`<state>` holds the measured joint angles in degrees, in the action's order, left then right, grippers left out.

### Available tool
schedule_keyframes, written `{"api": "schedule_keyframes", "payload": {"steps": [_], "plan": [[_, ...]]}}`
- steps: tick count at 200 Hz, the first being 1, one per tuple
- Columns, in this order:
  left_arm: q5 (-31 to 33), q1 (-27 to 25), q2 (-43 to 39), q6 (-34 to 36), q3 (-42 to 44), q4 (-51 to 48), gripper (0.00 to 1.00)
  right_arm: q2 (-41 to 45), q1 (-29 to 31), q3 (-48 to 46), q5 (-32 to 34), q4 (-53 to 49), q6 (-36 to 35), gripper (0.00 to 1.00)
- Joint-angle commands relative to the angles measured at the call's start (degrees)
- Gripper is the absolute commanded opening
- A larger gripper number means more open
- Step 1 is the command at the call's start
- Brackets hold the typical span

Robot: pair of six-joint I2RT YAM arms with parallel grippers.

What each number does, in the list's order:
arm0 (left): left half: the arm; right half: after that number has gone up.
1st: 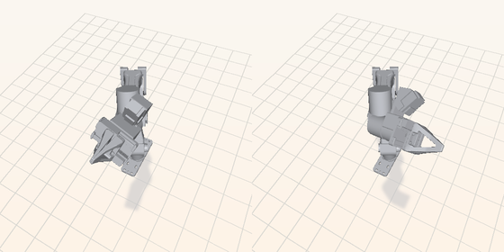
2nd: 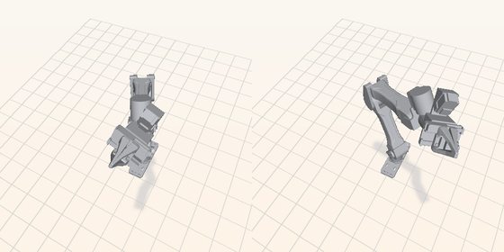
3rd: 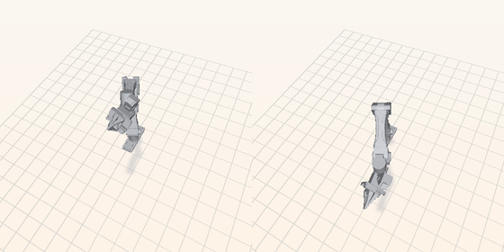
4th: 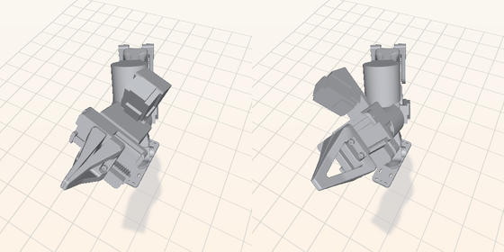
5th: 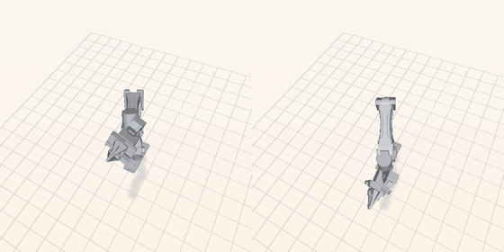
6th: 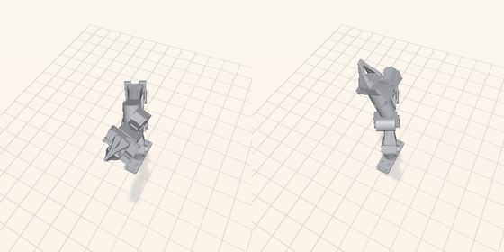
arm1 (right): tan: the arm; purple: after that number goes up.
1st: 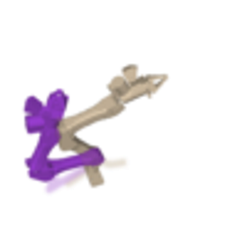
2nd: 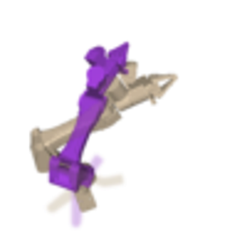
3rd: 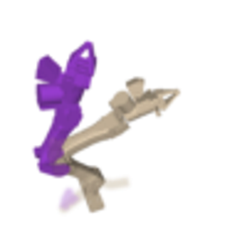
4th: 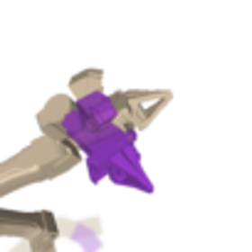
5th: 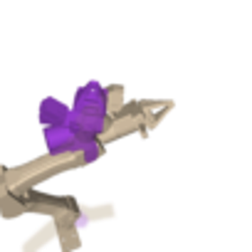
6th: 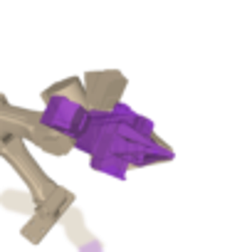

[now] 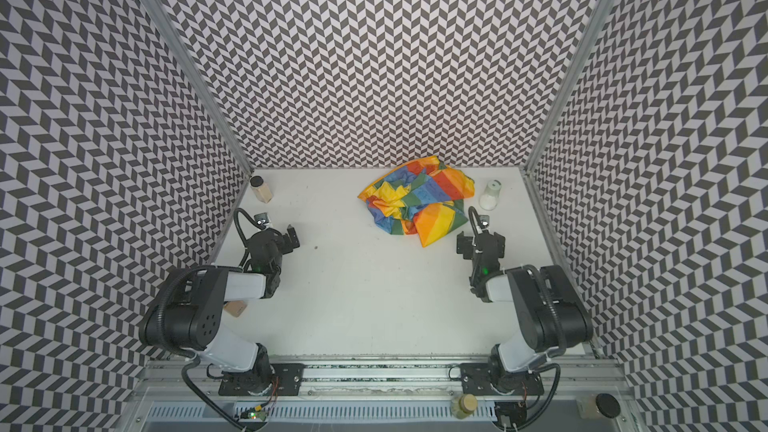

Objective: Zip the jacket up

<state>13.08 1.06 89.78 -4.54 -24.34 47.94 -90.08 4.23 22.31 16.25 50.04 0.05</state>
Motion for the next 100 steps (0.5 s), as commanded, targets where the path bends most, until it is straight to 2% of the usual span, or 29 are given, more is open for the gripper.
{"api": "schedule_keyframes", "payload": {"steps": [1,19,40,50,67,80,91,100], "plan": [[0.53,-0.47,-4.56,0.39,-0.92,-4.71,1.0,3.19,-0.03,-0.46,1.07,0.5,0.29,1.0],[4.91,-1.21,-8.25,-0.2,-3.67,-12.23,1.0,5.56,0.21,-1.4,-0.59,1.78,-1.67,1.0],[11.01,-2.08,-12.11,-1.9,-6.29,-18.43,1.0,12.69,0.71,0.96,4.45,-9.47,-0.28,1.0],[13.68,-2.5,-14.58,-5.4,-7.16,-20.49,1.0,16.32,0.7,3.61,6.55,-13.63,1.36,1.0],[13.63,-2.47,-19.43,-13.55,-10.53,-28.59,1.0,23.07,0.63,6.0,8.78,-22.21,7.65,1.0],[13.1,-2.51,-21.57,-20.24,-15.64,-39.89,1.0,27.35,0.62,10.4,9.06,-34.75,15.5,1.0],[11.54,-2.52,-22.38,-24.96,-19.95,-47.45,1.0,29.23,0.28,15.82,5.75,-46.03,19.9,1.0],[9.68,-2.51,-23.09,-27.89,-22.89,-53.58,1.0,29.82,-0.16,19.47,0.57,-52.02,22.29,1.0]]}}
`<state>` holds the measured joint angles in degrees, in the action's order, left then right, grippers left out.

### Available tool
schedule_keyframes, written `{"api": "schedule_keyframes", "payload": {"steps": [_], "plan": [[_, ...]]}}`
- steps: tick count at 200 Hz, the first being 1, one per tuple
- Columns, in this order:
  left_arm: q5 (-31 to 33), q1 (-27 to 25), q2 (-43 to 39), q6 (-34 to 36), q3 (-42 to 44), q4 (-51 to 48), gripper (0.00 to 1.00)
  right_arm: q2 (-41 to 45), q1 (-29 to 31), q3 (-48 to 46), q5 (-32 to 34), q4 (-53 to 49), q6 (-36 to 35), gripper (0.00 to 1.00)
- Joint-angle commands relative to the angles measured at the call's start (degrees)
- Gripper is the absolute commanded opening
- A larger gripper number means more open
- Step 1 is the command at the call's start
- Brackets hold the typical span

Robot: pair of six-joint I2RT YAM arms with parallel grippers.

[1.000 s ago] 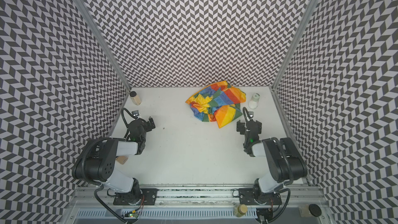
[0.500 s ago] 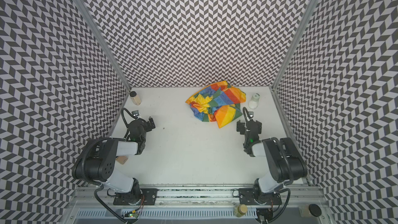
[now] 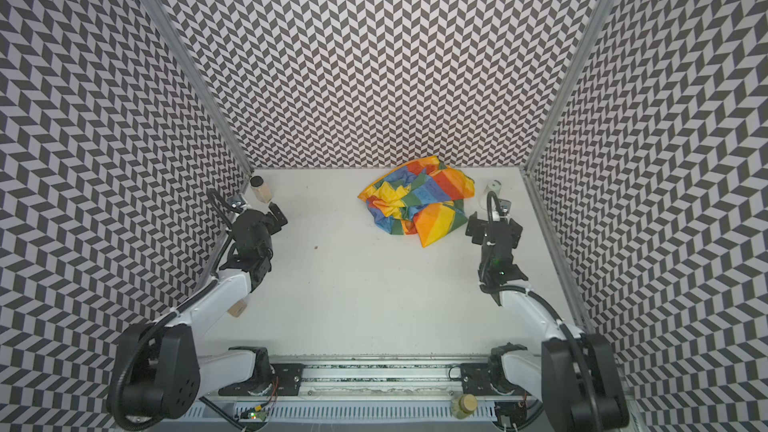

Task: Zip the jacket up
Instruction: 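Pinch the rainbow jacket with the right gripper while the left arm moves forward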

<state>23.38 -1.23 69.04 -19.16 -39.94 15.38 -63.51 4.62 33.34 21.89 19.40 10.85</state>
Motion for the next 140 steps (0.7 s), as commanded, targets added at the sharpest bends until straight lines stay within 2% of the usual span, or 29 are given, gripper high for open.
{"api": "schedule_keyframes", "payload": {"steps": [1,10,17,26,41,55,75,90,112,129,140], "plan": [[-0.83,-0.24,-2.43,-13.53,-7.62,-21.62,1.0,3.27,-0.56,8.77,-5.83,-21.88,11.75,1.0],[-3.32,-0.18,-3.52,-16.71,-9.27,-26.33,1.0,3.23,-0.75,11.67,-11.93,-25.65,13.86,0.99],[-6.65,0.05,-4.73,-19.07,-9.55,-28.52,1.0,2.61,-0.76,13.83,-17.7,-27.46,14.86,0.92],[-14.69,1.02,-6.58,-21.09,-8.86,-29.72,1.0,0.74,-0.76,16.89,-25.01,-29.34,15.48,0.8],[-27.99,1.67,-8.57,-23.28,-7.11,-31.06,0.96,-4.22,-0.25,22.75,-36.38,-33.2,15.84,0.73],[-38.51,0.59,-8.7,-22.95,-4.85,-30.92,0.87,-10.29,1.86,28.58,-38.89,-38.32,15.35,0.74],[-46.22,-2.62,-7.95,-23.98,-1.74,-32.93,0.78,-18.92,7.07,36.27,-36.09,-44.8,12.4,0.77],[-47.87,-7.27,-8.08,-24.48,0.93,-32.45,0.74,-25.53,10.79,41.32,-33.94,-47.5,11.05,0.79],[-43.75,-15.81,-9.54,-25.3,4.15,-31.28,0.76,-35.02,14.69,51.29,-30.8,-53.25,9.45,0.8],[-41.16,-20.25,-9.49,-27.62,6.71,-28.94,0.76,-41.95,16.56,59.01,-27.72,-57.02,9.59,0.8],[-39.94,-21.64,-9.05,-29.49,8.08,-27.74,0.83,-45.86,17.2,63.16,-26.37,-58.24,9.69,0.79]]}}
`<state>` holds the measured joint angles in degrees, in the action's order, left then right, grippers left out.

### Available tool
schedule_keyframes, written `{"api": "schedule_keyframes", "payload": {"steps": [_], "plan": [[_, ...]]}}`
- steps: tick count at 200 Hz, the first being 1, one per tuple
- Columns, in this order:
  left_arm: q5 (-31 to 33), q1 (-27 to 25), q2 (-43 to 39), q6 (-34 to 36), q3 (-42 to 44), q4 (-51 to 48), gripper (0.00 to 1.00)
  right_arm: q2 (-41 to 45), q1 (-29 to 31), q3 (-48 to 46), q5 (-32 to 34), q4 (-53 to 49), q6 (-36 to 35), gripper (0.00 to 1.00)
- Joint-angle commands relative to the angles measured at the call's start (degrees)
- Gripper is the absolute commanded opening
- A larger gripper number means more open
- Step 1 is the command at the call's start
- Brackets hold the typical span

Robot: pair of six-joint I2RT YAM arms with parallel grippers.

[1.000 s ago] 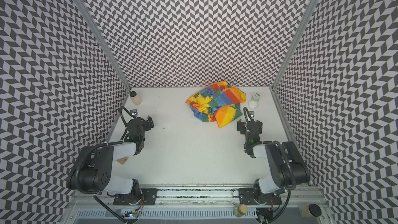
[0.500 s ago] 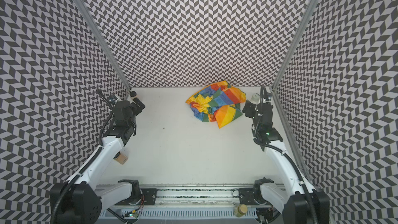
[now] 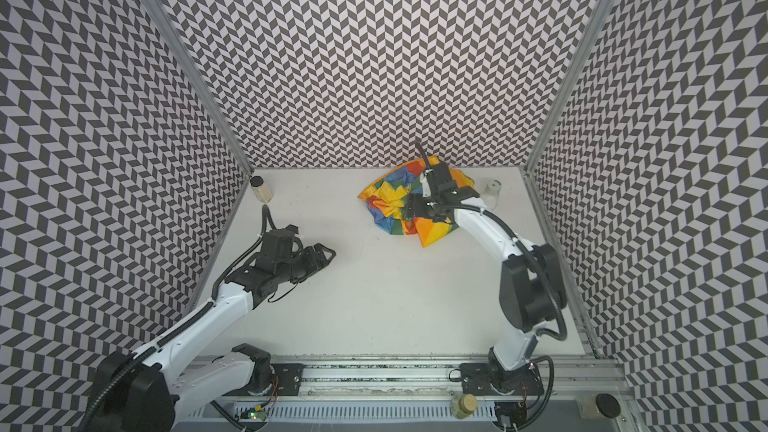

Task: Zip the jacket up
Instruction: 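Pinch the rainbow jacket with the right gripper while the left arm moves forward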

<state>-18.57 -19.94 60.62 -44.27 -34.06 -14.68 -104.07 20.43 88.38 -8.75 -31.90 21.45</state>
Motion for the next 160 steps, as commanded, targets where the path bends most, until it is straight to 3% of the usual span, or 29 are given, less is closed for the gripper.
{"api": "schedule_keyframes", "payload": {"steps": [1,16,80,95,128,160], "plan": [[2.02,-3.09,-0.52,-4.53,2.31,2.43,0.84,-5.58,1.43,8.52,4.32,-7.03,-0.9,0.79],[2.37,-3.84,0.0,-5.81,3.51,3.97,1.0,-10.43,1.93,13.68,5.47,-8.86,-0.24,0.79],[3.01,-3.79,0.95,-2.2,-0.51,1.46,1.0,-24.33,1.96,26.36,11.48,-9.17,2.01,0.8],[3.1,-3.48,1.05,-1.55,-1.61,0.92,1.0,-25.68,1.98,28.18,10.84,-8.71,2.19,0.66],[2.82,-0.86,1.81,-0.3,-4.83,-1.39,1.0,-23.35,2.15,30.18,6.98,-9.58,0.41,0.2],[-1.36,4.09,4.42,-0.29,-7.56,-0.81,1.0,-16.2,2.59,29.75,-1.1,-8.64,-2.99,0.01]]}}
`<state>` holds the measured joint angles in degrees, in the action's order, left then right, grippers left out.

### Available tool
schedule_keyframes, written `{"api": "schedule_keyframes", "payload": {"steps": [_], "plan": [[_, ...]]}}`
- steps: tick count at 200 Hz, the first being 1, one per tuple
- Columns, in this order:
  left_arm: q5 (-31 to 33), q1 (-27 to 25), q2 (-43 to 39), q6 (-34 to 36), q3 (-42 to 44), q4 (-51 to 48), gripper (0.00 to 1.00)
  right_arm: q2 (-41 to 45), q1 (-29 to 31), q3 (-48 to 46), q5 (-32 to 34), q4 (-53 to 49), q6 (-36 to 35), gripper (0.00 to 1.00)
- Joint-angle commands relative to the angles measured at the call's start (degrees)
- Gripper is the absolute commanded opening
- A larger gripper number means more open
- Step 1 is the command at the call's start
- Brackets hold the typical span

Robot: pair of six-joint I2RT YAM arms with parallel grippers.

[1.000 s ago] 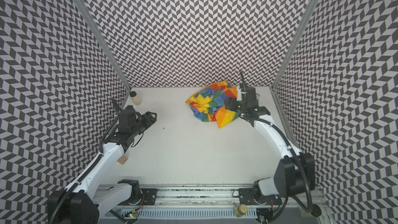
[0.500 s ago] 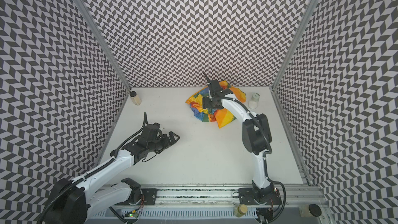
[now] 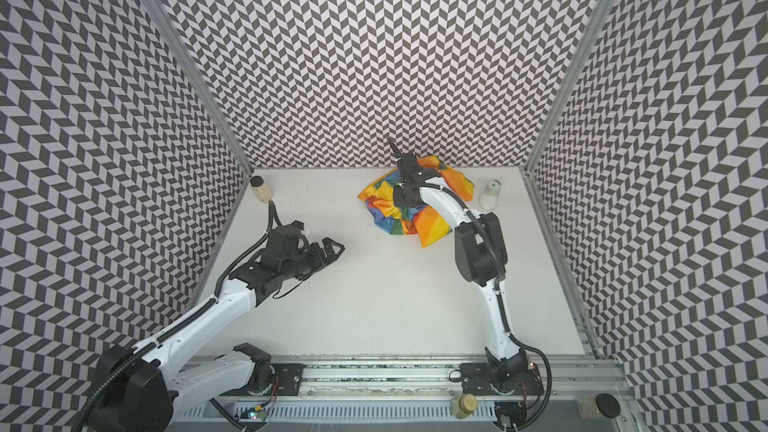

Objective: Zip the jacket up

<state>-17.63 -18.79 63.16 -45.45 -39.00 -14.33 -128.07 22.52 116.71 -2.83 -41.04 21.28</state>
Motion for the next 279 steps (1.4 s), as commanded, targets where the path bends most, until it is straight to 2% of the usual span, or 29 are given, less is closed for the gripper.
{"api": "schedule_keyframes", "payload": {"steps": [1,66,94,119,140,162,186,208,225,245,279], "plan": [[-2.4,3.08,2.01,0.93,-2.73,-1.15,1.0,8.08,0.54,1.42,-7.32,0.46,-2.91,0.0],[-4.52,7.02,7.22,2.64,-11.61,-2.36,0.98,22.08,3.71,4.79,-30.04,0.9,-6.89,0.0],[-5.2,8.95,7.51,3.12,-14.58,-3.49,0.97,27.23,4.19,6.0,-36.88,1.72,-6.42,0.0],[-5.62,10.8,6.45,3.51,-15.66,-4.69,0.97,31.84,4.06,4.64,-33.76,-0.59,-8.41,0.0],[-6.12,11.47,5.08,3.53,-14.69,-4.92,0.98,34.87,3.55,0.44,-27.45,-5.69,-11.44,0.0],[-7.26,11.48,4.35,3.55,-12.82,-4.75,0.97,38.6,2.47,-11.63,-23.57,-5.69,-12.6,0.0],[-8.75,11.49,4.21,3.19,-9.89,-4.16,0.97,41.98,-0.47,-25.74,-14.79,-4.45,-10.73,0.0],[-9.98,11.34,4.42,2.33,-7.3,-2.82,0.97,41.83,-8.18,-34.99,-13.62,-3.42,-5.84,0.0],[-10.83,10.59,5.08,1.62,-6.44,-2.12,0.96,39.83,-13.87,-37.75,-18.11,-4.12,-4.54,0.0],[-11.02,8.21,6.39,1.42,-6.13,-2.15,0.95,38.16,-15.84,-39.44,-20.45,-3.58,-4.98,0.0],[-10.67,5.82,9.09,0.53,-4.47,-1.4,0.93,39.02,-15.93,-42.08,-18.18,-2.24,-4.35,0.33]]}}
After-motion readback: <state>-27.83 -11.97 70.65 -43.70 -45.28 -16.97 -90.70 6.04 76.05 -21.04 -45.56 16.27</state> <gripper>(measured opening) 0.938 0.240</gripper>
